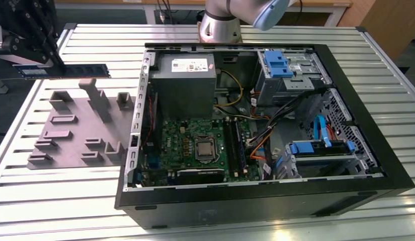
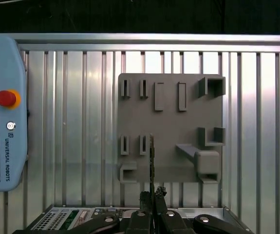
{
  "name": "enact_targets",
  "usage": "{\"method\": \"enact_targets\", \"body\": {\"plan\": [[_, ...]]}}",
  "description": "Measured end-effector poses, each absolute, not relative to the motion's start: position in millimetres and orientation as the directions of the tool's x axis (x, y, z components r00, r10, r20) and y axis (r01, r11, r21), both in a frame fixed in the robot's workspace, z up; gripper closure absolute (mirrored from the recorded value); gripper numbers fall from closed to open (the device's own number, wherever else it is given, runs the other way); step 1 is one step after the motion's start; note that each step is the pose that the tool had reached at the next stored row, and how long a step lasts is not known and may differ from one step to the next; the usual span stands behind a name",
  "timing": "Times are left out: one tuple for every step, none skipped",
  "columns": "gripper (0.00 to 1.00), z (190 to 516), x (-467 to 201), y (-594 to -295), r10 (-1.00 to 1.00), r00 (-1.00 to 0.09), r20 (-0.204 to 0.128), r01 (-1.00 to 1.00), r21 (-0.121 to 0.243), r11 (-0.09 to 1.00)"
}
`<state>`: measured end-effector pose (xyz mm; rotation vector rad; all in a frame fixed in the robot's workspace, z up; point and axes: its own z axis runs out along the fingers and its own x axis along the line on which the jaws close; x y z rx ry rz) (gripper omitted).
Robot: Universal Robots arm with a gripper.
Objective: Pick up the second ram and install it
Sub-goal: 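Pick up the second ram and move it above second insertion slot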
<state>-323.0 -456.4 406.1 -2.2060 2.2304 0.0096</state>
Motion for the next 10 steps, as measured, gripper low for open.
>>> {"method": "enact_targets", "body": {"plan": [[0.86,406.1,-322.2,-456.4,-1.0,-0.011,-0.008,-1.0,0.001,0.011],[0.86,406.1,-321.5,-456.4,-1.0,-0.011,-0.008,-1.0,0.001,0.011],[0.86,406.1,-320.8,-456.4,-1.0,-0.011,-0.008,-1.0,0.001,0.011],[0.86,406.1,-320.1,-456.4,-1.0,-0.011,-0.008,-1.0,0.001,0.011],[0.86,406.1,-319.5,-456.4,-1.0,-0.011,-0.008,-1.0,0.001,0.011],[0.86,406.1,-318.9,-456.4,-1.0,-0.011,-0.008,-1.0,0.001,0.011],[0.86,406.1,-318.2,-456.4,-1.0,-0.011,-0.008,-1.0,0.001,0.011],[0.86,406.1,-317.6,-456.4,-1.0,-0.011,-0.008,-1.0,0.001,0.011],[0.86,406.1,-317.0,-456.4,-1.0,-0.011,-0.008,-1.0,0.001,0.011],[0.86,406.1,-316.4,-456.4,-1.0,-0.011,-0.008,-1.0,0.001,0.011]]}}
